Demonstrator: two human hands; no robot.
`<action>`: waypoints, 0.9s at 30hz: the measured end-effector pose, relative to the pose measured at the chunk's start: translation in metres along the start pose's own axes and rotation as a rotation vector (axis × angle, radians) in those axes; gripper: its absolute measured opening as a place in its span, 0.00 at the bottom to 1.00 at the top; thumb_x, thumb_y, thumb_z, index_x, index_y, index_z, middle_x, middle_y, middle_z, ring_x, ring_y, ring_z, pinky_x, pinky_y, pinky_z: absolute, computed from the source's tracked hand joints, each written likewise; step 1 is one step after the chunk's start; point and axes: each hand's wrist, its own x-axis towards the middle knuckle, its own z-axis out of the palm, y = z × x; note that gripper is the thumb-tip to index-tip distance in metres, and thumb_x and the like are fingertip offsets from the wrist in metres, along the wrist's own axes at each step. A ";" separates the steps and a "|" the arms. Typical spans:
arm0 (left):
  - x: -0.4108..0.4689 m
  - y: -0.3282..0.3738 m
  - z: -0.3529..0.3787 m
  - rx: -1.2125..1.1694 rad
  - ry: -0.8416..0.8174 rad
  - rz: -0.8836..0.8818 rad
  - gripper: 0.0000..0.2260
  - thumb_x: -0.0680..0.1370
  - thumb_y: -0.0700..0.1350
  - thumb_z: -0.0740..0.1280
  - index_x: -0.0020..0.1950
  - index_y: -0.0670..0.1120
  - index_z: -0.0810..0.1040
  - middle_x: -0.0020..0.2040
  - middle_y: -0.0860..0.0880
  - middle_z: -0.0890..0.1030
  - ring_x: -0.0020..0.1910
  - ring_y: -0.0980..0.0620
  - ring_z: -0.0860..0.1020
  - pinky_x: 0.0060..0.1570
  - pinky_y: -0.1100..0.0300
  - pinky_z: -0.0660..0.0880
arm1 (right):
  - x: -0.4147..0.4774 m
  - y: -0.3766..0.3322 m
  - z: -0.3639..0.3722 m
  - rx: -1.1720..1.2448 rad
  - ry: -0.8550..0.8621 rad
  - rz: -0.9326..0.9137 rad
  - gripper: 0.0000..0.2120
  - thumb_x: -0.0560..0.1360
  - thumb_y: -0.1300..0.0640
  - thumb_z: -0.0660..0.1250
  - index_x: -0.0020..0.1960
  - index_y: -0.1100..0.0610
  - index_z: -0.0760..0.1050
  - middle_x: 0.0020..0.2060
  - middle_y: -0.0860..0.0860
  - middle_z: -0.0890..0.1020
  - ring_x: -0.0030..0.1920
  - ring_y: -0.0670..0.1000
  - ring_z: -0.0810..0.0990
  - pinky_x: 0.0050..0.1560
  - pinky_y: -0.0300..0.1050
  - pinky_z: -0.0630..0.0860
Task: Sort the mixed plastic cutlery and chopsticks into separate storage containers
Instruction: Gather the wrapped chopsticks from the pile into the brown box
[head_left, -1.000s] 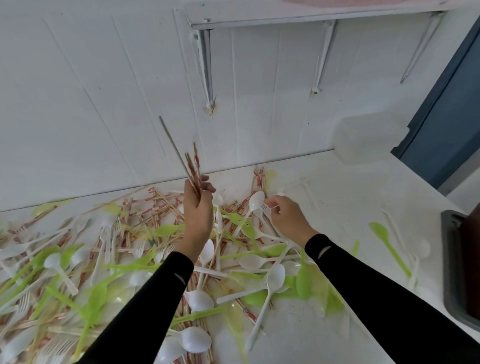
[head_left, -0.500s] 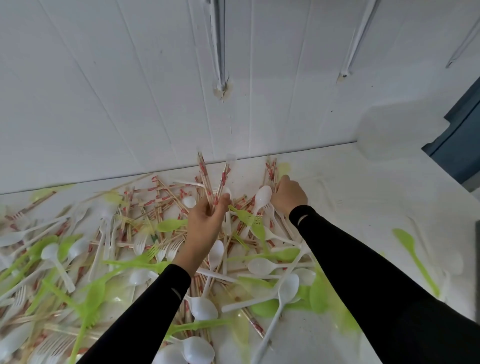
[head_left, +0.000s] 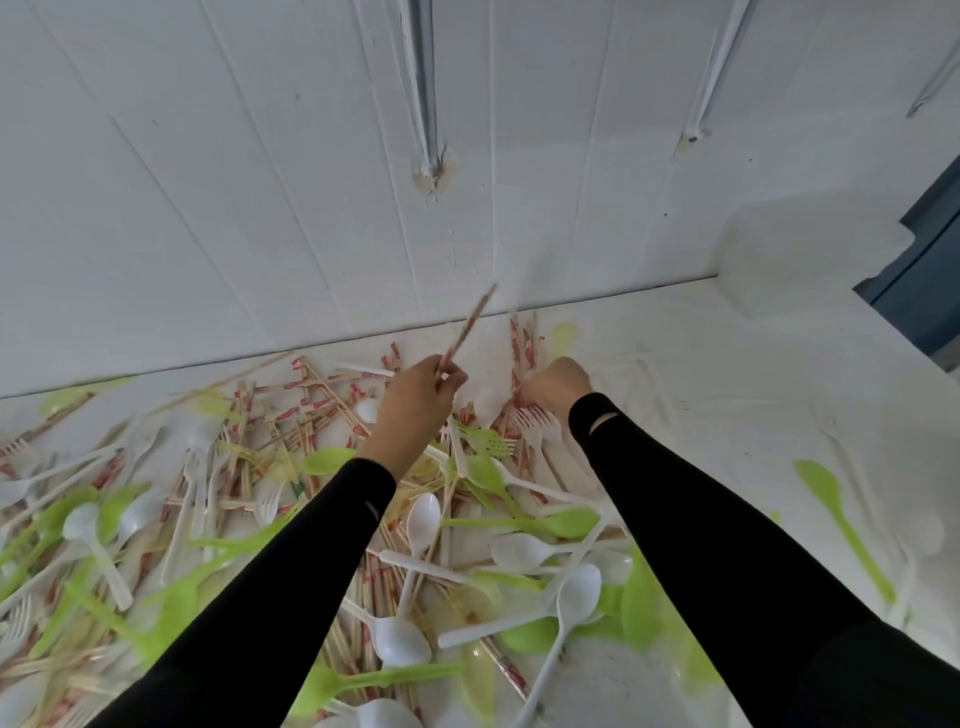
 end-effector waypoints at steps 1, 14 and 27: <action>0.004 0.000 0.002 0.075 -0.028 0.006 0.07 0.80 0.49 0.67 0.52 0.48 0.80 0.43 0.50 0.82 0.42 0.49 0.81 0.41 0.57 0.77 | -0.001 0.002 -0.001 -0.002 -0.006 -0.014 0.14 0.74 0.62 0.69 0.34 0.54 0.67 0.39 0.53 0.75 0.41 0.52 0.74 0.43 0.42 0.72; -0.008 0.013 0.018 0.579 -0.210 -0.076 0.12 0.77 0.45 0.69 0.48 0.45 0.66 0.50 0.46 0.77 0.41 0.48 0.72 0.28 0.60 0.60 | 0.002 0.000 0.011 -0.154 0.003 -0.062 0.16 0.75 0.60 0.69 0.32 0.57 0.66 0.31 0.52 0.72 0.38 0.53 0.75 0.26 0.37 0.60; -0.005 0.008 0.002 0.550 -0.252 -0.145 0.06 0.76 0.40 0.67 0.49 0.43 0.71 0.49 0.45 0.77 0.43 0.45 0.76 0.34 0.58 0.67 | 0.003 0.004 0.013 -0.074 0.070 -0.023 0.17 0.74 0.64 0.66 0.32 0.57 0.62 0.30 0.51 0.68 0.36 0.53 0.72 0.31 0.40 0.65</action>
